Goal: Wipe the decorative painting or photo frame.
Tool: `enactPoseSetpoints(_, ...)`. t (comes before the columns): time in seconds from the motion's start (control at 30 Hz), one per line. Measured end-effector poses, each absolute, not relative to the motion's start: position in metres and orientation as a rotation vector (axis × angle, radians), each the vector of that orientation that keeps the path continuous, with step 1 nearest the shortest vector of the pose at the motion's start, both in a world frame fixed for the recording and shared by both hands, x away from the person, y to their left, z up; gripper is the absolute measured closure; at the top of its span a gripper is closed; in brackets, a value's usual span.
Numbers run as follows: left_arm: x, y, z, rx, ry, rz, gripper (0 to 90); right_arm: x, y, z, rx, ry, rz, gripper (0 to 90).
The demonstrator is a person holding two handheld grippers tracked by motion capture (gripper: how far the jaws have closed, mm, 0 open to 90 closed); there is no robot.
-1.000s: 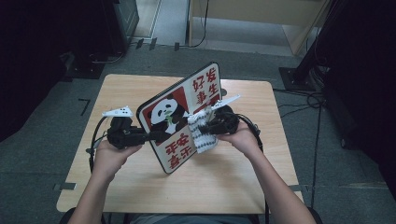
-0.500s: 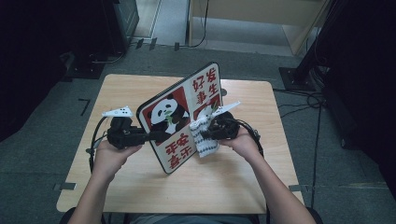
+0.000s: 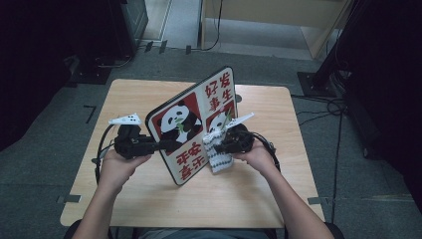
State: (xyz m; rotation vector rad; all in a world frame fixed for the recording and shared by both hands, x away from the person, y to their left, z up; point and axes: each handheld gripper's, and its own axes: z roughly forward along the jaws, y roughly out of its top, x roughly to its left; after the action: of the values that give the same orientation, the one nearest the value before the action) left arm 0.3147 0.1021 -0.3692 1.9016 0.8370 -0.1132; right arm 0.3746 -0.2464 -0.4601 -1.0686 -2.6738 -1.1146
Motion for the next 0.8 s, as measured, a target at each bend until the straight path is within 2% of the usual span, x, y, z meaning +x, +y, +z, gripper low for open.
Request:
enactPoseSetpoints(0.4, 0.316, 0.102, -0.369, 1.895, 0.847, -0.128, 73.6, 0.374, -0.248, -0.474, -1.104, -2.652, -1.05, 74.2)
enactPoseSetpoints(0.8, 0.315, 0.102, -0.369, 1.904, 0.847, -0.105, 74.2, 0.374, -0.251, -0.462, -1.108, -2.637, -1.037, 75.8)
